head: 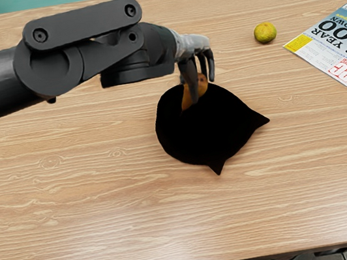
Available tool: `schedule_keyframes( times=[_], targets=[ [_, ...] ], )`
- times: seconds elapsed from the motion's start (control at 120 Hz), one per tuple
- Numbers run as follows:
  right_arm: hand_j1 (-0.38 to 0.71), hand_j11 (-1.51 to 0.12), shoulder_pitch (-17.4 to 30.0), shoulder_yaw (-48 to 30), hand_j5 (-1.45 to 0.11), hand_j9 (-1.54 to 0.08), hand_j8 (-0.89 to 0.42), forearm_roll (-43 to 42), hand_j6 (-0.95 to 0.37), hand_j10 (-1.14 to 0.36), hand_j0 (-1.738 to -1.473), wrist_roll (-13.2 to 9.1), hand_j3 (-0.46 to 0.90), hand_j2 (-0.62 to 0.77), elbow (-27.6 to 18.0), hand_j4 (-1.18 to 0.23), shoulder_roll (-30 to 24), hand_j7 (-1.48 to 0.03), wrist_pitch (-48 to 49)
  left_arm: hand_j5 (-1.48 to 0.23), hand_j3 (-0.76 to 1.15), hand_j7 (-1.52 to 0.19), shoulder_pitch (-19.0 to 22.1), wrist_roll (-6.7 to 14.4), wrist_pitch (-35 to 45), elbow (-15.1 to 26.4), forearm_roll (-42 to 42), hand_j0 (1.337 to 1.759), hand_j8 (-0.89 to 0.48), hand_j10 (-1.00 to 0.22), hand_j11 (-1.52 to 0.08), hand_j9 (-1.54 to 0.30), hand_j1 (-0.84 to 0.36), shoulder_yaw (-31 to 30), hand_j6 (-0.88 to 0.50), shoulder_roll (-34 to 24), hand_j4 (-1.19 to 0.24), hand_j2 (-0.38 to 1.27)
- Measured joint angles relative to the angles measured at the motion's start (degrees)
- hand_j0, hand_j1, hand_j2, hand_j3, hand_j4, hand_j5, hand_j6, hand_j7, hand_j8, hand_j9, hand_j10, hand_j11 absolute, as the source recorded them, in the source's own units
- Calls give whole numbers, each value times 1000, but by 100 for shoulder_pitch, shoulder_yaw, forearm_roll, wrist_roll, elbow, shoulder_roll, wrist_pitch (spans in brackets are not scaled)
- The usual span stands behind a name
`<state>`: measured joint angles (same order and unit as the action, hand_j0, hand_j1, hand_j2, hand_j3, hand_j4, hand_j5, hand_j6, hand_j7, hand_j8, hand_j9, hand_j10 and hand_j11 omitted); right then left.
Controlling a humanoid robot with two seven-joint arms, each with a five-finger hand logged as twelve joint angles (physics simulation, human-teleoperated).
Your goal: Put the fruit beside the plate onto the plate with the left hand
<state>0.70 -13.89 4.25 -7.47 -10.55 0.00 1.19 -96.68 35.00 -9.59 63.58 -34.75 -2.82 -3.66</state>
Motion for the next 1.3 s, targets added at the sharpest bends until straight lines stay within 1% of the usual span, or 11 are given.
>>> schedule_keyframes(
  times=[0.25, 0.4, 0.5, 0.508, 0.6, 0.775, 0.8, 0.908, 1.008, 1.183, 1.3],
  targets=[
    [-317, -35, 0, 0, -35, -35, -27, 1, -27, -27, -1658, 0, 0, -5, 0, -27, 0, -35, -2, -1115, 0, -1083, -18, -1, -28, -396, -24, 1654, -409, -785, -1073, -1068, -477, -4, -432, 254, -783, 760],
    [-317, -35, 0, 1, -35, -35, -27, 0, -27, -27, -1658, 0, 0, -5, 0, -27, 0, -35, -2, -1121, 0, -1074, 15, -3, -39, -630, -31, 1655, -442, -795, -1077, -1072, -439, -19, -450, 366, -781, 705],
    [-317, -35, 0, 1, -35, -35, -27, -1, -27, -27, -1658, 0, 0, -5, 0, -27, 0, -35, -2, -1119, 0, -1066, 64, -4, -36, -688, -34, 1655, -458, -798, -1080, -1075, -410, -29, -469, 366, -783, 668],
    [-317, -35, 0, 1, -35, -35, -27, 0, -27, -27, -1658, 0, 0, -5, 0, -27, 0, -35, -2, -1109, 0, -1068, 67, -3, -30, -690, -33, 1655, -454, -798, -1080, -1075, -406, -30, -500, 366, -788, 666],
    [-317, -35, 0, 1, -35, -35, -27, -2, -27, -27, -1658, 0, 0, -5, 0, -27, 0, -35, -2, -1110, 0, -1069, 96, -1, -38, -708, -45, 1655, -473, -803, -1076, -1073, -413, -41, -512, 366, -788, 729],
    [-317, -35, 0, -1, -35, -35, -27, 2, -27, -27, -1658, 0, 0, -5, 0, -27, 0, -35, -2, -1109, 0, -1057, 88, -1, -38, -718, -41, 1655, -485, -797, -1066, -1063, -432, -43, -504, 366, -776, 762],
    [-317, -35, 0, -1, -35, -35, -27, 1, -27, -27, -1658, 0, 0, -5, 0, -27, 0, -35, -2, -1058, 0, -1009, 88, -1, -6, -723, -41, 1655, -482, -762, -1018, -1015, -411, -36, -497, 366, -743, 721],
    [-317, -35, 0, -8, -35, -35, -27, 3, -27, -27, -1658, 0, 0, -5, 0, -27, 0, -35, -3, -637, 0, -608, 113, 0, 591, -823, -44, 1656, -295, -460, -613, -612, -111, -12, -304, 366, -448, 435],
    [-317, -35, 0, -14, -35, -35, -27, 5, -27, -27, -1658, 0, 0, -5, 0, -27, 0, -35, -3, -390, 0, -373, 114, 0, 866, -862, -42, 1657, -181, -282, -376, -375, 68, -4, -187, 366, -275, 267],
    [-317, -35, 0, -16, -35, -35, -27, 4, -27, -27, -1658, 0, 0, -5, 0, -27, 0, -35, -3, -166, 0, -158, 123, 0, 1006, -839, 28, 1658, -78, -121, -160, -159, 230, 11, -81, 366, -118, 114],
    [-317, -35, -2, -17, -35, -35, -27, 4, -27, -27, -1658, 0, 0, -5, 0, -27, 0, -35, -2, -94, 0, -89, 291, 0, 996, -698, 778, 1658, -45, -69, -90, -90, 282, 77, -47, 366, -67, 65]
  ],
)
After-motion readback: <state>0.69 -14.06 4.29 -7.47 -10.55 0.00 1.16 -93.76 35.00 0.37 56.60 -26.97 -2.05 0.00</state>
